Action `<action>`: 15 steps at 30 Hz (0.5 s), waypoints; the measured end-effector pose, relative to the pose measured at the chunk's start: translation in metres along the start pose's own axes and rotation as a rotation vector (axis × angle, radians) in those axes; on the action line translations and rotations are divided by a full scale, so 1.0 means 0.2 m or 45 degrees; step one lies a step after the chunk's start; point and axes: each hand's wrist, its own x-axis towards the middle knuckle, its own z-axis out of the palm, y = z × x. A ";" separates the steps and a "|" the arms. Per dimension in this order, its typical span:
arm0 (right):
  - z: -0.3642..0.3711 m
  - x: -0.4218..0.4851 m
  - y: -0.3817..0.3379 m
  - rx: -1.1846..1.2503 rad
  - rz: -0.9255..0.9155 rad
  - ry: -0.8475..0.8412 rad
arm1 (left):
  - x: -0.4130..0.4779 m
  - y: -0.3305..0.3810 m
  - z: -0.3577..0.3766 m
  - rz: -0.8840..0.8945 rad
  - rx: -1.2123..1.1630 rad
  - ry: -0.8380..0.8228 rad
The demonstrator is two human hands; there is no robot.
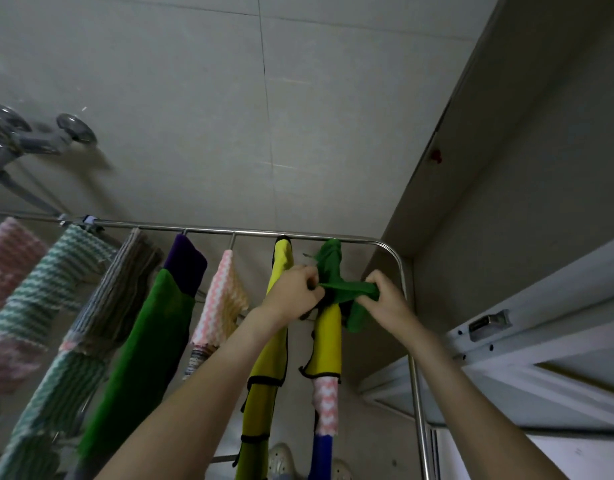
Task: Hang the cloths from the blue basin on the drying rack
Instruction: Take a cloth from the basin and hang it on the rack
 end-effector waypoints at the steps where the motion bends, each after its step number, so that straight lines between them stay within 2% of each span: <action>1: 0.00 -0.01 0.00 -0.018 -0.002 0.046 | -0.01 0.01 -0.01 0.004 -0.042 0.047; 4: -0.01 -0.04 -0.01 -0.072 -0.067 0.129 | -0.06 0.03 -0.03 0.019 -0.123 0.145; 10: -0.03 -0.11 -0.04 -0.247 -0.109 0.091 | -0.15 0.02 -0.04 0.165 -0.061 0.159; 15: -0.02 -0.20 -0.01 -0.338 -0.170 -0.035 | -0.24 -0.03 -0.01 0.244 0.074 0.026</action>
